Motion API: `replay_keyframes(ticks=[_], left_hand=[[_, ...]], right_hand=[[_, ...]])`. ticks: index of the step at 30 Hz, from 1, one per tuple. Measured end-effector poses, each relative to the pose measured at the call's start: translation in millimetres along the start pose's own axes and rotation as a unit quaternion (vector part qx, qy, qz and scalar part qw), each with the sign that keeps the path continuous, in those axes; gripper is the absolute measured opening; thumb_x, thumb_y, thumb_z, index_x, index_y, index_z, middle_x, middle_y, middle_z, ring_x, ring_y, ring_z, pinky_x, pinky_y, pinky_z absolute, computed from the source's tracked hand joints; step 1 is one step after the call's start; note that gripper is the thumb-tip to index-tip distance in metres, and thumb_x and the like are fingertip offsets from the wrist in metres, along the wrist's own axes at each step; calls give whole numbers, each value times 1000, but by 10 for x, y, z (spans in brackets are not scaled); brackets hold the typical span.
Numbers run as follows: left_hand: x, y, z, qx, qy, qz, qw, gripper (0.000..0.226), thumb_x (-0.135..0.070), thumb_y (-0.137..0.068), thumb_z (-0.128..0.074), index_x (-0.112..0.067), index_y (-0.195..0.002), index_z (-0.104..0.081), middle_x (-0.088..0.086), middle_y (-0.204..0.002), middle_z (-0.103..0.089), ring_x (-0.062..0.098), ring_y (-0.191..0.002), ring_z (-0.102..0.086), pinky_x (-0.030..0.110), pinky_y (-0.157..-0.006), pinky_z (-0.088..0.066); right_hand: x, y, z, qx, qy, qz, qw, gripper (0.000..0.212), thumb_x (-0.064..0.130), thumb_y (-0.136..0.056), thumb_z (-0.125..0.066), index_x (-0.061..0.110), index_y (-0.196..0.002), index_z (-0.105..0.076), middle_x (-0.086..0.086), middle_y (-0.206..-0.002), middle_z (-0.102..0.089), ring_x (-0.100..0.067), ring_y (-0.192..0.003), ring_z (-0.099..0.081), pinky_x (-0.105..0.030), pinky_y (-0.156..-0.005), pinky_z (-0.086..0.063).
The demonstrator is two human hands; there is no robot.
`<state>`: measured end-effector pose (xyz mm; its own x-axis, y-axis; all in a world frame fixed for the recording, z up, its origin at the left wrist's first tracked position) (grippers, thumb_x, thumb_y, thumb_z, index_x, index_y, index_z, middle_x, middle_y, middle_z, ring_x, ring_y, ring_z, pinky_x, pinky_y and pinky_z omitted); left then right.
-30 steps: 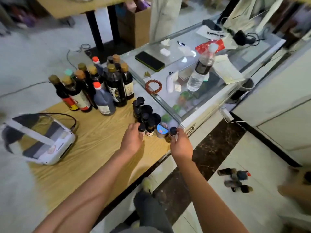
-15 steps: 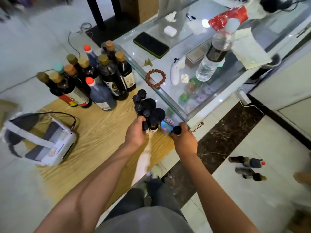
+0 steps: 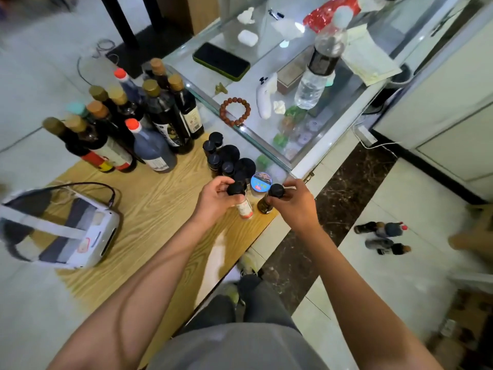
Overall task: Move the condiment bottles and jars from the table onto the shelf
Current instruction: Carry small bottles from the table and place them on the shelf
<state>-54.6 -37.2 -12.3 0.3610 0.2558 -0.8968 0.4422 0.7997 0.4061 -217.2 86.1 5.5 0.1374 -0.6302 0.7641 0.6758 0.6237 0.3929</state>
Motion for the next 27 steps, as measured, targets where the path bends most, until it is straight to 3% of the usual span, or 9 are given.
replay_keyframes(ticks=[2,5,11,15,17,19,22,27], left_hand=[[-79,93,-15,18,35,-3,999,41,5,-73,-77,-8,-108,-60,6,-93,-65,1,-69,-63,17,-62,-52],[-244,239,-70,47,58,-18,997,38,-1,-79,-75,-8,-113,-60,-4,-90,-60,-2,-67,-64,19,-62,-54],[-470,449,-292,118,65,-39,990,35,-20,-74,-82,-19,-104,-64,2,-100,-70,16,-93,-68,38,-86,-56],[-719,689,-573,163,20,-74,984,37,-28,-76,-80,-21,-103,-57,-1,-102,-66,12,-93,-65,29,-84,-54],[-838,829,-754,183,11,-83,980,47,-33,-78,-79,-19,-112,-51,0,-109,-63,13,-98,-63,27,-84,-52],[-944,975,-959,213,0,-97,972,47,-35,-82,-75,-19,-116,-46,2,-112,-61,15,-101,-61,26,-82,-50],[-1106,1244,-1308,270,-7,-108,957,41,-41,-84,-70,-26,-113,-46,2,-113,-62,17,-103,-62,33,-88,-50],[-1371,1903,-1934,385,62,-62,919,38,-33,-74,-52,-15,-107,-49,9,-100,-53,19,-93,-52,35,-82,-41]], right_hand=[[83,144,67,6,-53,12,998,37,11,-74,-84,13,-100,-58,7,-84,-69,-3,-73,-67,-18,-66,-53],[209,378,197,-9,-108,36,994,36,4,-74,-83,10,-102,-61,7,-78,-67,10,-59,-59,-7,-55,-44],[311,887,559,-95,-203,76,972,34,1,-75,-80,6,-106,-67,-10,-93,-74,-11,-82,-69,-17,-73,-54],[233,1226,863,-158,-231,87,956,33,3,-79,-77,6,-110,-69,-8,-97,-75,-10,-86,-70,-20,-77,-54],[151,1406,1042,-183,-243,81,949,31,6,-81,-77,11,-111,-69,-1,-94,-75,-8,-84,-70,-18,-72,-54],[60,1602,1242,-211,-248,74,943,30,8,-83,-75,17,-111,-69,10,-84,-72,-7,-77,-69,-12,-59,-48],[-120,1892,1553,-250,-255,56,932,32,13,-83,-75,22,-113,-69,7,-84,-71,-17,-74,-70,-10,-44,-41],[-393,2470,2160,-332,-263,61,904,33,1,-84,-71,9,-116,-70,4,-82,-70,-1,-64,-63,-18,-54,-50]])
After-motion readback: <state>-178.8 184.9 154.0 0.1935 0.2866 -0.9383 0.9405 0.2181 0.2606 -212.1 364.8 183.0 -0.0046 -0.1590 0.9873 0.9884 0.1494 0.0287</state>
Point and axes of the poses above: each hand's wrist, its own y-axis away from the middle knuckle, its own z-axis out of the back of the hand, x = y × z, the point moved 2 cm from there along -y, towards the middle knuckle
